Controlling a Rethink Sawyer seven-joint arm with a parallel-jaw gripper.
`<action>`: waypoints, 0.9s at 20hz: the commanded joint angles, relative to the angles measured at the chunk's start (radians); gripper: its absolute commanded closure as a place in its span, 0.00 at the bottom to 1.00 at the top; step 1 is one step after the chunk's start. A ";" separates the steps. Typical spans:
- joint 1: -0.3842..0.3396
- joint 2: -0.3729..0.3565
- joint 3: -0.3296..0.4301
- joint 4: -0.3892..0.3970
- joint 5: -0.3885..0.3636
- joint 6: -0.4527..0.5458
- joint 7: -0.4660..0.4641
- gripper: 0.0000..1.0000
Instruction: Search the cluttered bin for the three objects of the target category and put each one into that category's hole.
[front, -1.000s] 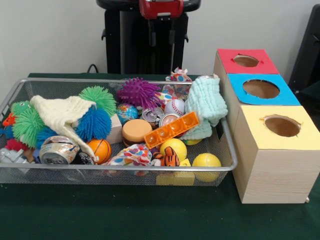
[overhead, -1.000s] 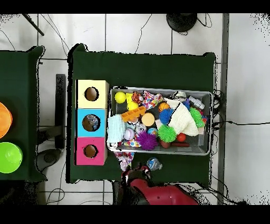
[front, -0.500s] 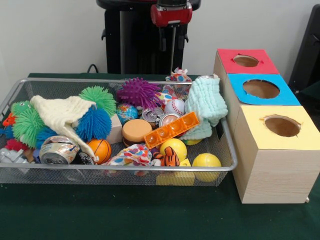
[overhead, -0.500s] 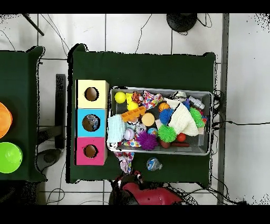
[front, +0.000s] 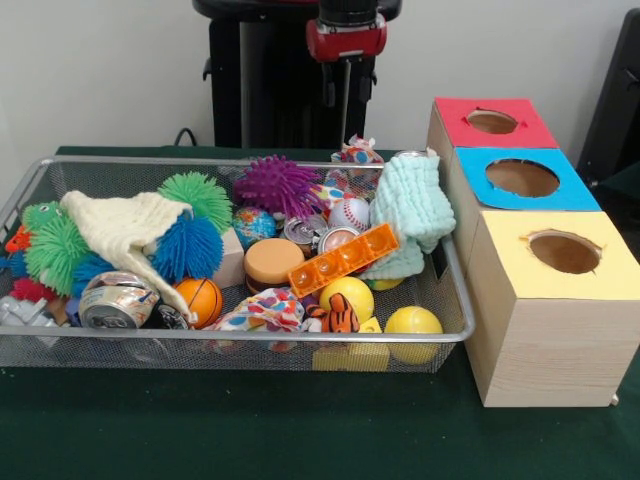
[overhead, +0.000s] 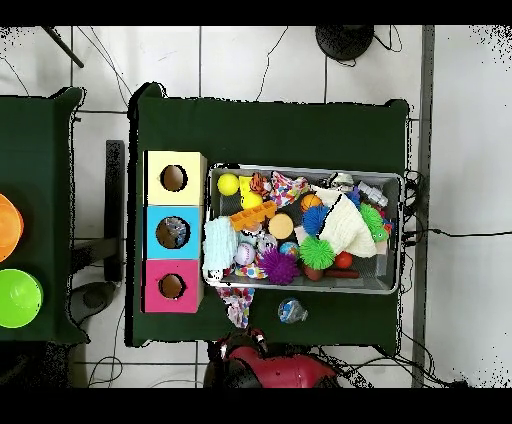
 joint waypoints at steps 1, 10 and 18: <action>0.028 0.074 -0.004 -0.176 0.085 -0.085 0.203 0.00; 0.035 0.034 0.012 -0.182 0.118 -0.032 0.185 0.00; 0.033 0.007 0.015 -0.176 0.134 -0.013 0.173 0.00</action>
